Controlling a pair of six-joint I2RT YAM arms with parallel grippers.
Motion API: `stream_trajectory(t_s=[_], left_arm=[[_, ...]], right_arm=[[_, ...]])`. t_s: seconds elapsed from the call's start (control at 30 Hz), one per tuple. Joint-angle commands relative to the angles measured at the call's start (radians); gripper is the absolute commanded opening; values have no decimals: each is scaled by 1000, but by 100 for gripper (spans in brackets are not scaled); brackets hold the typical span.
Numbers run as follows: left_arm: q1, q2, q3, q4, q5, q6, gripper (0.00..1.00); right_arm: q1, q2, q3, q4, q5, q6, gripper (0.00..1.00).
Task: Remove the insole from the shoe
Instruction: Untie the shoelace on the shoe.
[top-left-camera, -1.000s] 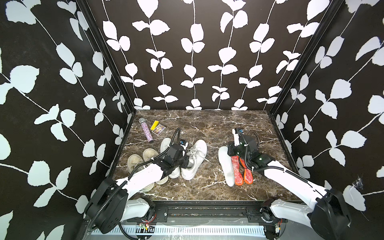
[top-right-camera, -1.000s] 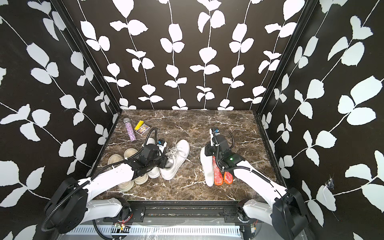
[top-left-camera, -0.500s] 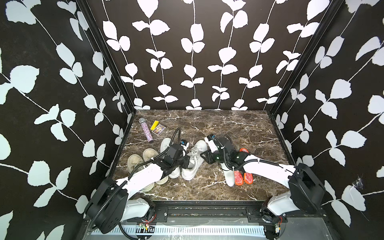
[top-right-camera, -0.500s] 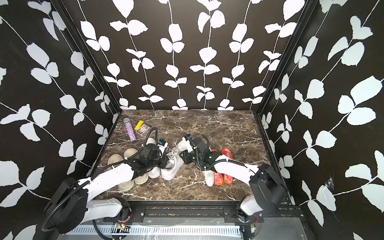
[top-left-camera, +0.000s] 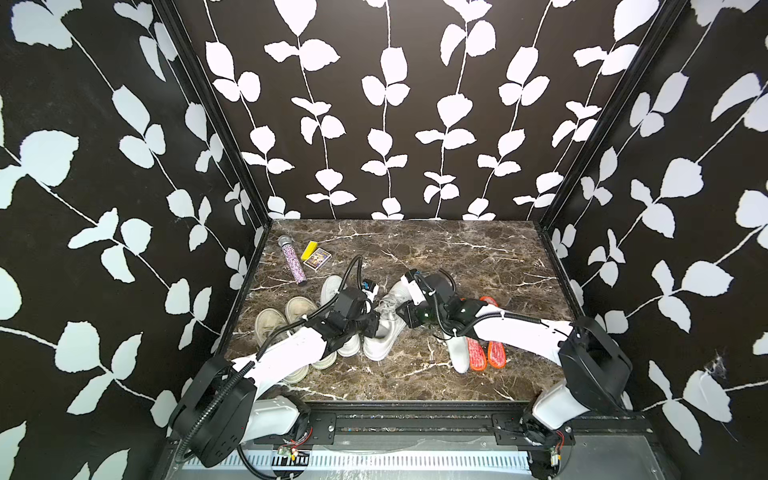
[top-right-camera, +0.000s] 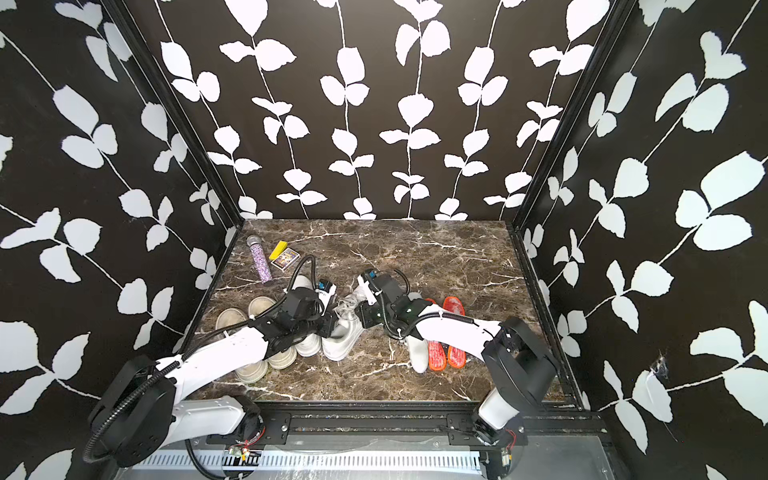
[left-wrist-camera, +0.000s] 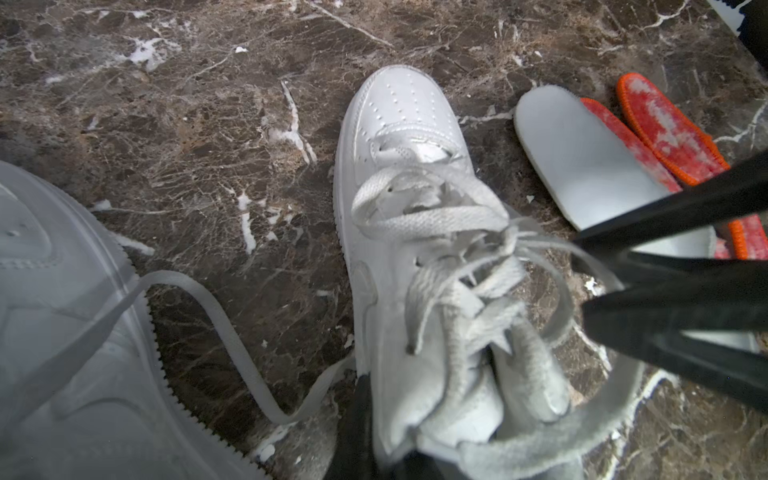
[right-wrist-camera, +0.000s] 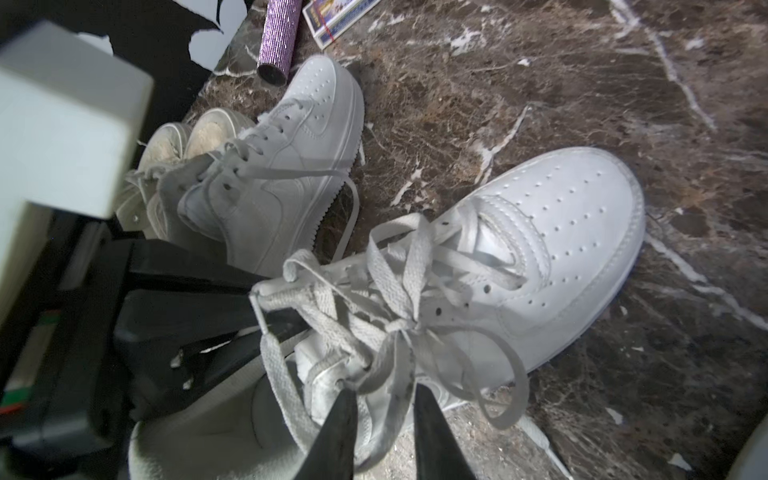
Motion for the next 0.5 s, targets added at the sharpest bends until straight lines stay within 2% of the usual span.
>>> stream_trajectory(t_s=[0.0,0.07,0.1,0.23,0.47], left_arm=[[-8,-32,-5,36,17,11,0],[-8,-34,-8,38,17,9,0],[-8,-38,-11,42,17,9,0],[-9,-42,-21,43,1,5,0],[-8,10,28,-80,-131,-10,0]], right_arm=[[13,5,30,-31,8,-23,28],[14,5,28,-38,13,-26,29],[13,5,27,-37,17,-27,26],[14,30,30,-47,25,-34,2],[-23,-76,-1,-198,241,-110,0]])
